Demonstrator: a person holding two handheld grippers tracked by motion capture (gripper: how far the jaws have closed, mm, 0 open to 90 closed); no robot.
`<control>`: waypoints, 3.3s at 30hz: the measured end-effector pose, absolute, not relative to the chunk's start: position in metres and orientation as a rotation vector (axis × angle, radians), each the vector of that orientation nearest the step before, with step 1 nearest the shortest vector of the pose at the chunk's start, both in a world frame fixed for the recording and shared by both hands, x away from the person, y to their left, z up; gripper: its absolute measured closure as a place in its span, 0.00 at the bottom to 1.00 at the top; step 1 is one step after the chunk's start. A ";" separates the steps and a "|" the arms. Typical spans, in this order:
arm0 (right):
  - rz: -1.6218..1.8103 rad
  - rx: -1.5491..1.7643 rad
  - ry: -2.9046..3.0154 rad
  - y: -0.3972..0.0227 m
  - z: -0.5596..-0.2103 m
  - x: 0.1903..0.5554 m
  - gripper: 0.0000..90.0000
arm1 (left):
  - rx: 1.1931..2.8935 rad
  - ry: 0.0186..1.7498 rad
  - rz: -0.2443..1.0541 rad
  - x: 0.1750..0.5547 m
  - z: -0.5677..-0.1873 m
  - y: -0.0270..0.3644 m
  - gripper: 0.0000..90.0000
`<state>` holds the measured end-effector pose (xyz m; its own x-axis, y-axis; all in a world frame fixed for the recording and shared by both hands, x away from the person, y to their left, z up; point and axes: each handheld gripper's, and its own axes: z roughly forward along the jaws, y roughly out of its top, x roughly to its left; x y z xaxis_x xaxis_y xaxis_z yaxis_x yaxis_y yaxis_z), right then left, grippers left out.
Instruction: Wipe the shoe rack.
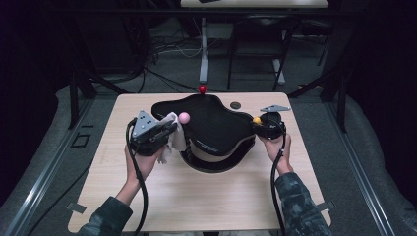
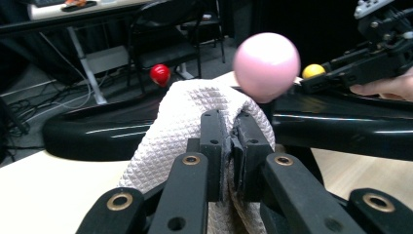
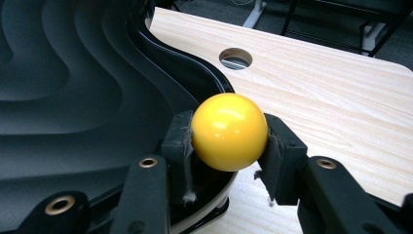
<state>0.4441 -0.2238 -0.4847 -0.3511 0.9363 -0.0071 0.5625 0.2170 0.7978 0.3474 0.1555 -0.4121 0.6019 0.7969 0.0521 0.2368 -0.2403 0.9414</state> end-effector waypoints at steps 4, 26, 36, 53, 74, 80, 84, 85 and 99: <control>0.991 1.377 2.003 -0.224 -0.485 0.444 0.66 | 1.766 0.863 0.681 0.350 -0.410 0.165 0.93; 0.987 1.355 2.019 -0.225 -0.484 0.446 0.66 | 1.697 1.031 0.735 0.382 -0.410 0.212 0.93; 0.983 1.348 2.020 -0.225 -0.484 0.447 0.66 | 1.714 1.068 0.720 0.389 -0.419 0.217 0.93; 0.985 1.333 2.023 -0.227 -0.485 0.448 0.66 | 1.769 1.070 0.681 0.372 -0.451 0.221 0.93; 0.985 1.364 2.022 -0.227 -0.483 0.456 0.66 | 1.768 1.064 0.606 0.341 -0.476 0.225 0.93; 1.023 1.411 2.040 -0.231 -0.477 0.451 0.41 | 1.775 1.063 0.588 0.339 -0.479 0.225 0.93; 1.043 1.390 2.064 -0.226 -0.467 0.438 0.31 | 1.768 1.070 0.584 0.338 -0.480 0.226 0.93; 1.050 1.391 2.073 -0.225 -0.464 0.434 0.30 | 1.770 1.069 0.583 0.338 -0.480 0.226 0.93; 1.240 1.173 2.262 -0.185 -0.412 0.363 0.22 | 1.787 1.057 0.573 0.337 -0.480 0.220 0.93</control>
